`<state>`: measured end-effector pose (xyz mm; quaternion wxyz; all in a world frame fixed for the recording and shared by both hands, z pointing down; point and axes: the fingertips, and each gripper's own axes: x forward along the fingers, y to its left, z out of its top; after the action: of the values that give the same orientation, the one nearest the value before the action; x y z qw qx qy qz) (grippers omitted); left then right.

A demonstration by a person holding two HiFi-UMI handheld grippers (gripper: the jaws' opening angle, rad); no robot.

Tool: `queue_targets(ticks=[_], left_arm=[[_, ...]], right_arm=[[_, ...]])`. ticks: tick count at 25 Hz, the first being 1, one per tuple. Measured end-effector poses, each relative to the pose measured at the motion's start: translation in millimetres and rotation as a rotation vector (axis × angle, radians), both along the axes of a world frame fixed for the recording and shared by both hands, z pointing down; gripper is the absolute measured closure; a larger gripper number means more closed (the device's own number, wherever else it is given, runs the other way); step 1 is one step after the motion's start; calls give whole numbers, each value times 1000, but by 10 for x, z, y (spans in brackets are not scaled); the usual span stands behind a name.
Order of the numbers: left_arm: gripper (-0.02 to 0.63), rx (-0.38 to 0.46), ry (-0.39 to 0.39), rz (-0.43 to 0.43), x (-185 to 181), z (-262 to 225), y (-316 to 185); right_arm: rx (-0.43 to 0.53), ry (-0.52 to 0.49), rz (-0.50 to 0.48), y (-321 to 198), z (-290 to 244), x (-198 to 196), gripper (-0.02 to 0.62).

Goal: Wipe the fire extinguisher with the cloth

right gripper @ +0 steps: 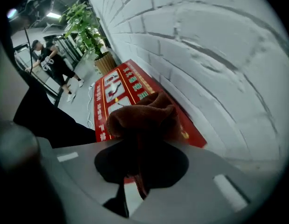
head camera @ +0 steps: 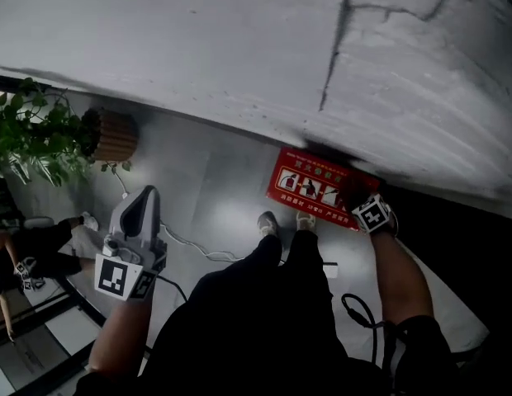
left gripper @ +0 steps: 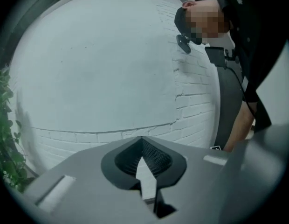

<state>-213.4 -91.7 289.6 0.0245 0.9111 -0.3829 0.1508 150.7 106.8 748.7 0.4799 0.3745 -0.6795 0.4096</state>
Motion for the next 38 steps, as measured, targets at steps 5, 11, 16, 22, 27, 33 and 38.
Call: queue_targets(ticks=[5, 11, 16, 22, 27, 33, 38], left_arm=[[606, 15, 16, 60, 190, -23, -60], [606, 15, 16, -55, -276, -35, -56], [606, 36, -41, -215, -895, -177, 187], [606, 36, -132, -353, -1560, -325, 549], [606, 25, -97, -337, -1570, -323, 528], [606, -4, -32, -163, -1040, -67, 247], [606, -34, 4, 10, -299, 109, 107]], right_arm=[[-117, 16, 191, 531, -15, 487, 531], [82, -1, 27, 2, -244, -47, 531], [144, -185, -292, -902, -120, -1645, 529], [13, -213, -466, -1321, 81, -2816, 529], [-20, -142, -349, -1318, 200, -2600, 529], [-88, -125, -164, -669, 157, -1804, 531], [-18, -39, -25, -280, 83, -918, 531]])
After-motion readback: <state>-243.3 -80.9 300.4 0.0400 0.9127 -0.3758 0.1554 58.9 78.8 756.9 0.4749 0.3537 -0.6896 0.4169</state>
